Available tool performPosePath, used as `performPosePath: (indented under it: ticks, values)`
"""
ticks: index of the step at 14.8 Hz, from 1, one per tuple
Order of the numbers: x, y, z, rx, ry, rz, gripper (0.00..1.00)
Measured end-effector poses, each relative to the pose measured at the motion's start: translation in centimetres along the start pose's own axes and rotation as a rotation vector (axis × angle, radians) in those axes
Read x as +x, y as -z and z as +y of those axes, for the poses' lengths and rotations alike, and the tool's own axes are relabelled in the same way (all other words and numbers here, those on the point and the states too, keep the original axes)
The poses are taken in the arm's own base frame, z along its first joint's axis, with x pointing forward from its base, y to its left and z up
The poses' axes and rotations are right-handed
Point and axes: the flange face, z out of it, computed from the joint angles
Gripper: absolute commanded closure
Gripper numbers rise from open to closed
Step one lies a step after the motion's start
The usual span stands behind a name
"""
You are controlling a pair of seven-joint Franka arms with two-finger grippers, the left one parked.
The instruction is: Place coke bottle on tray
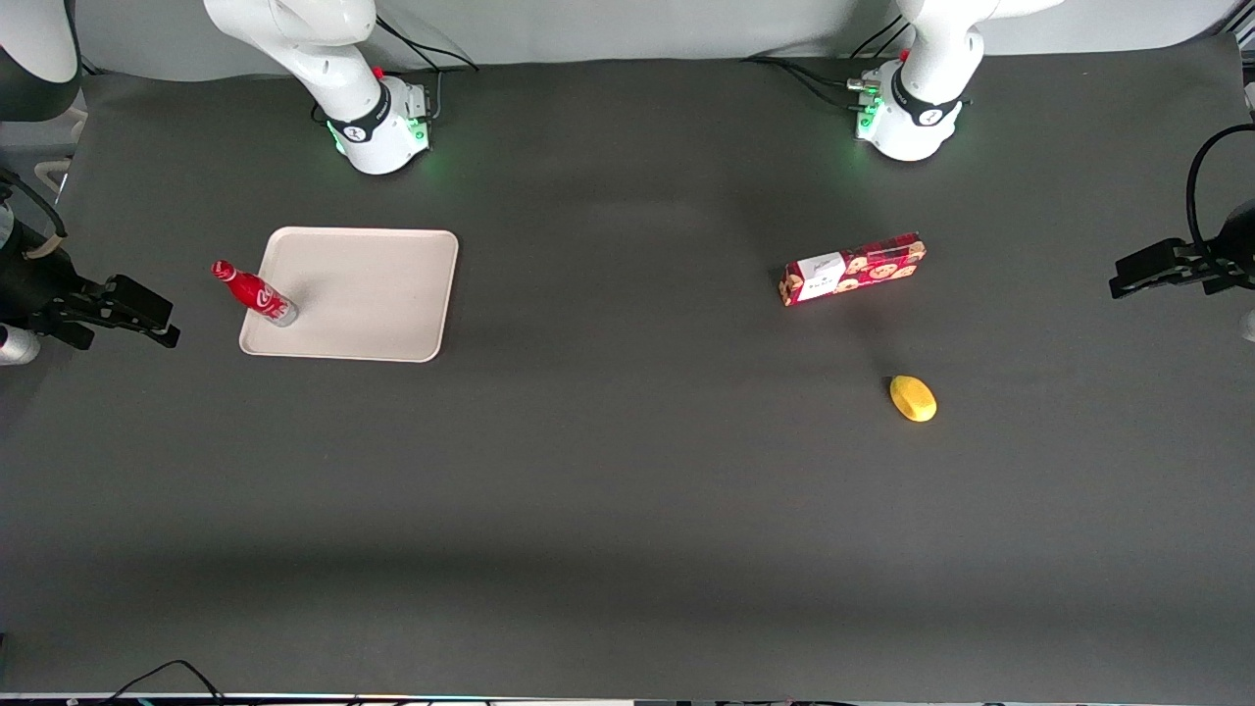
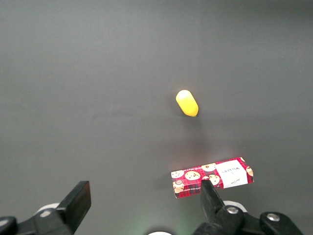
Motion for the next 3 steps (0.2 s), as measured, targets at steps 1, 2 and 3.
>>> performPosePath:
  ticks: [1, 2, 3]
  values:
    - [0.07, 0.14, 0.2, 0.0, -0.003, 0.0, 0.0]
    - [0.1, 0.14, 0.29, 0.0, -0.005, -0.003, 0.0]
    - [0.14, 0.09, 0.23, 0.001, -0.004, -0.005, 0.0]
